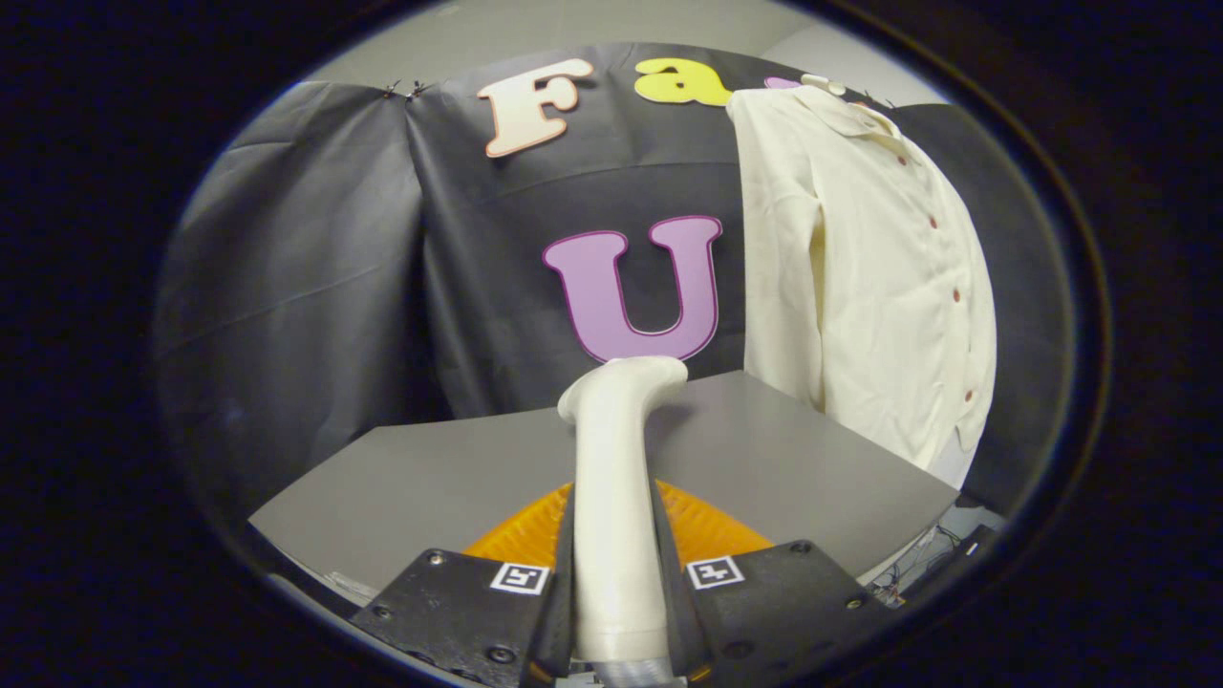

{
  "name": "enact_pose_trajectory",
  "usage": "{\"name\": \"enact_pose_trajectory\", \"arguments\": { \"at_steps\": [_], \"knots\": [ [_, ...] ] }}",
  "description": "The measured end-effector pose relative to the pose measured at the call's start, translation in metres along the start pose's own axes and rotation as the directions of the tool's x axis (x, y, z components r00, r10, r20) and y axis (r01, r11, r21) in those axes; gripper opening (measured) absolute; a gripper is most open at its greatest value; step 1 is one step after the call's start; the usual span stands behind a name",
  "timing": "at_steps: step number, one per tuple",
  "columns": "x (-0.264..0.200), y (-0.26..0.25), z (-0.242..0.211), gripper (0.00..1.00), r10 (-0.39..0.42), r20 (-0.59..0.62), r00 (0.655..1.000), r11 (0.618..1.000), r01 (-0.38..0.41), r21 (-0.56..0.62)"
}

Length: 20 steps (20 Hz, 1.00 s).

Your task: Iron the clothes twice with a garment steamer, once on the left side and once on the right side.

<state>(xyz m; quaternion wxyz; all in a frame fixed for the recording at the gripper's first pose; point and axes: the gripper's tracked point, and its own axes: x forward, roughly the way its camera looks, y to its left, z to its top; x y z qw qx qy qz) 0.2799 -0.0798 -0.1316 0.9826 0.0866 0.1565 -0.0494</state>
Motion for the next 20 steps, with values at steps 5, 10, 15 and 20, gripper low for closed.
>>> {"name": "enact_pose_trajectory", "arguments": {
  "at_steps": [5,10,15,20],
  "knots": [
    [-0.048,0.008,0.048,0.38,0.079,0.141,0.987,0.996,-0.072,-0.052],
    [-0.092,-0.002,0.080,0.38,0.150,0.219,0.964,0.986,-0.131,-0.101],
    [-0.111,-0.047,0.113,0.38,0.159,0.281,0.946,0.985,-0.135,-0.105],
    [-0.105,-0.111,0.151,0.38,0.123,0.343,0.931,0.992,-0.112,-0.050]
  ]
}}
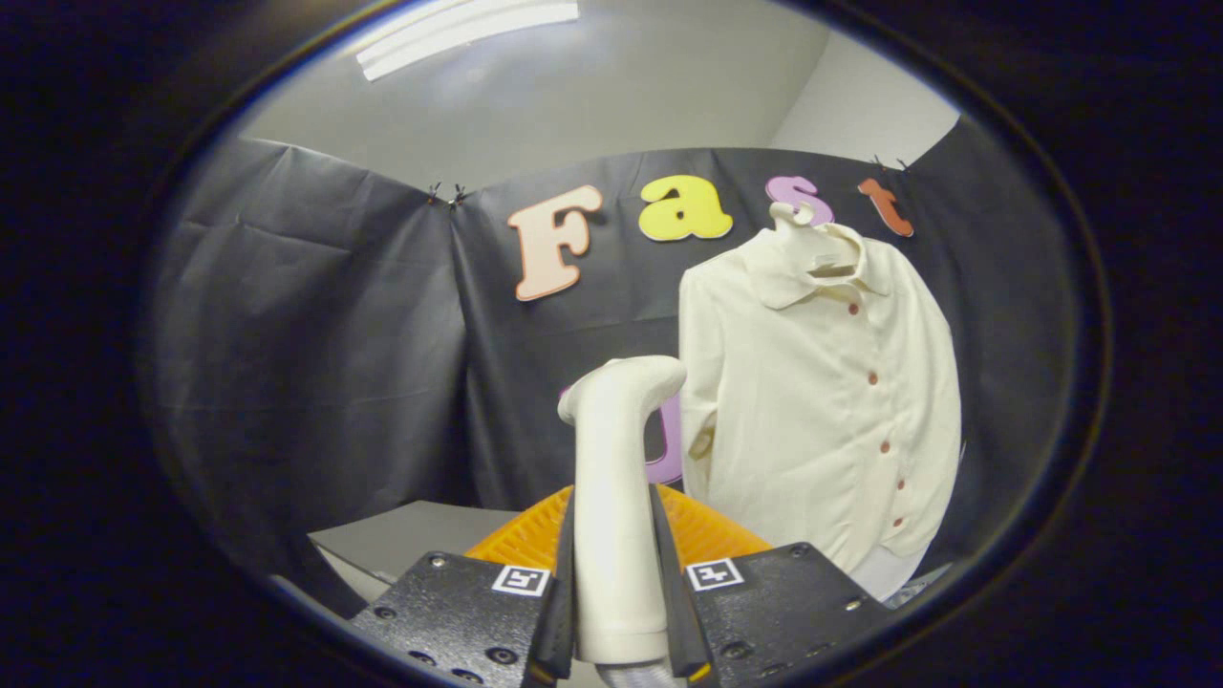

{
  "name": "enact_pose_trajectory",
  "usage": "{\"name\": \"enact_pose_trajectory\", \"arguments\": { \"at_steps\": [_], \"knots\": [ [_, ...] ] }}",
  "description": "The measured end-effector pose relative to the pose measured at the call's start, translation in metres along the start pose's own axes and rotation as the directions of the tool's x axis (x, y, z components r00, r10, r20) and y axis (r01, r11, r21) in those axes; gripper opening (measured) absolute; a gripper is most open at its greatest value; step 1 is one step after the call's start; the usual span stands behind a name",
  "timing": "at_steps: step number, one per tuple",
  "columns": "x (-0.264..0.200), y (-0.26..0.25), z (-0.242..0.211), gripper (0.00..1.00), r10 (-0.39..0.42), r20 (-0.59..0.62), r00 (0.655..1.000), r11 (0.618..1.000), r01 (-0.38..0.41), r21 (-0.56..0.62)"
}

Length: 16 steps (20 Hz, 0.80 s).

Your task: Iron the clothes twice with a garment steamer, once on the left side and once on the right side.

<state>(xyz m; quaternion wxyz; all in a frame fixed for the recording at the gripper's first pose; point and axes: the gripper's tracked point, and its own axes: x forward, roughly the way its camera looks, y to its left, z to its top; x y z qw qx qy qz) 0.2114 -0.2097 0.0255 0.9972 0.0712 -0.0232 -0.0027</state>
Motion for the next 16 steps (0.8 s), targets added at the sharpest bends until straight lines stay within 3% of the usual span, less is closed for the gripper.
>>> {"name": "enact_pose_trajectory", "arguments": {
  "at_steps": [9,16],
  "knots": [
    [0.037,-0.087,0.037,0.38,-0.051,0.128,0.991,0.999,0.049,0.019],
    [0.055,-0.132,0.010,0.37,-0.066,0.140,0.988,0.995,0.056,0.080]
  ]
}}
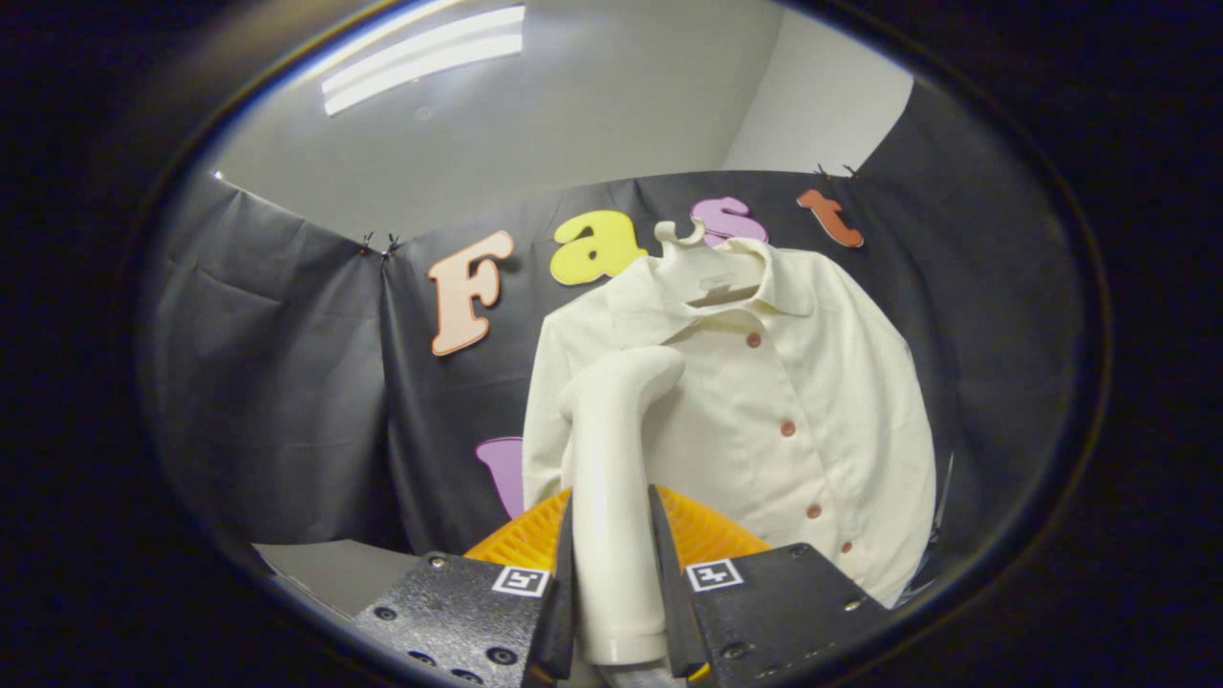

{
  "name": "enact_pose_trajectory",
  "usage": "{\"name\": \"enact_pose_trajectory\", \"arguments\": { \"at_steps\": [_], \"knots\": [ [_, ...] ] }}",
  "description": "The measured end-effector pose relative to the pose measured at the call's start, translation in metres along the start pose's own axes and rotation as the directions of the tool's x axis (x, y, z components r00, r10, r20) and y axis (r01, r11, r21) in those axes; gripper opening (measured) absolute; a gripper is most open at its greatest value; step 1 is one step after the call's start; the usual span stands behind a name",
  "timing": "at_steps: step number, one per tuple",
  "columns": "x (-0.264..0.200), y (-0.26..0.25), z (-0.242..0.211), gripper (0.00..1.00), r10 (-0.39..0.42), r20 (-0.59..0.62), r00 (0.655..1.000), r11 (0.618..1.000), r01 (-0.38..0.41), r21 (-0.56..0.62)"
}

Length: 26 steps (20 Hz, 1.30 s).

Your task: Iron the clothes twice with a garment steamer, once on the left side and once on the right side.

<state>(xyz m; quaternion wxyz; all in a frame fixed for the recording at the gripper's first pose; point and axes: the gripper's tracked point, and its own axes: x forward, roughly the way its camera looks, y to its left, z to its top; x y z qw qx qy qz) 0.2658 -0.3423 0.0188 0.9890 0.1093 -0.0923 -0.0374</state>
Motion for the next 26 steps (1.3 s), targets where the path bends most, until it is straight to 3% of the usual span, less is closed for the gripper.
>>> {"name": "enact_pose_trajectory", "arguments": {
  "at_steps": [10,26],
  "knots": [
    [-0.021,-0.020,-0.050,0.37,0.018,-0.056,0.998,0.997,-0.014,0.074],
    [-0.074,-0.053,-0.179,0.38,0.024,-0.231,0.973,0.991,0.007,0.133]
  ]
}}
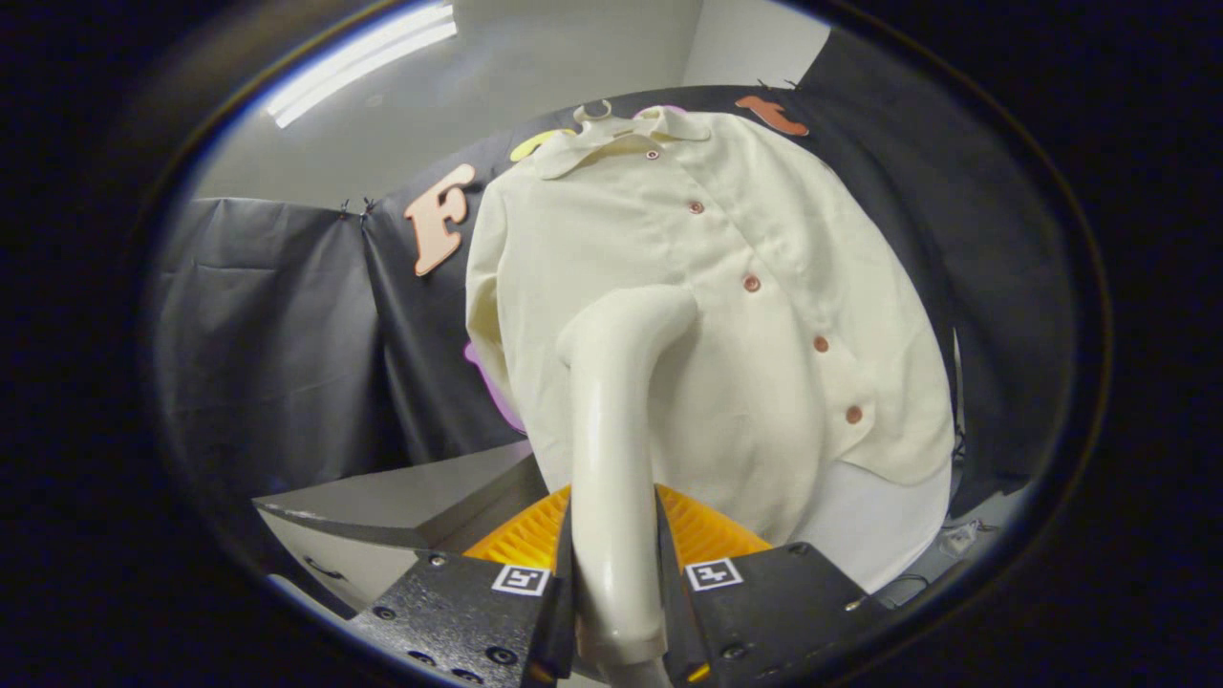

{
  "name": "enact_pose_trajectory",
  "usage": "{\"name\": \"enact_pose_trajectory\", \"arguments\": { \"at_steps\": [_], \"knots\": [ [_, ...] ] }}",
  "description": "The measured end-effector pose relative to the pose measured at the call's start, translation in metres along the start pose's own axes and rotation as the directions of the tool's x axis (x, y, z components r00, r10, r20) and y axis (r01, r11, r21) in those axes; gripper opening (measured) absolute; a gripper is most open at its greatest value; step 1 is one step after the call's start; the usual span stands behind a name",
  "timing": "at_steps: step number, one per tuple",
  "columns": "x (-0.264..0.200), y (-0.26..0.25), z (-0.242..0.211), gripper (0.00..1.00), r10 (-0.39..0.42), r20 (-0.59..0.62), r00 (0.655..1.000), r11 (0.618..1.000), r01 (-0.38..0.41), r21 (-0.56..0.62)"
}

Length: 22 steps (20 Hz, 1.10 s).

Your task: Iron the clothes twice with a garment steamer, once on the left side and once on the right side.

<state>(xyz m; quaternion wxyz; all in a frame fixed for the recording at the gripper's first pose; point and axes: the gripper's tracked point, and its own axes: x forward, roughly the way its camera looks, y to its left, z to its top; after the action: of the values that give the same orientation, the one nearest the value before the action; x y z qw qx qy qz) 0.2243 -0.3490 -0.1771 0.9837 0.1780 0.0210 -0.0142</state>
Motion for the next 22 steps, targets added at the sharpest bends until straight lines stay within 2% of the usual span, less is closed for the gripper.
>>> {"name": "enact_pose_trajectory", "arguments": {
  "at_steps": [11,22],
  "knots": [
    [-0.028,-0.031,-0.075,0.36,-0.013,-0.110,0.994,0.999,0.018,0.041],
    [-0.068,-0.064,-0.138,0.36,-0.064,-0.218,0.974,0.994,0.081,0.074]
  ]
}}
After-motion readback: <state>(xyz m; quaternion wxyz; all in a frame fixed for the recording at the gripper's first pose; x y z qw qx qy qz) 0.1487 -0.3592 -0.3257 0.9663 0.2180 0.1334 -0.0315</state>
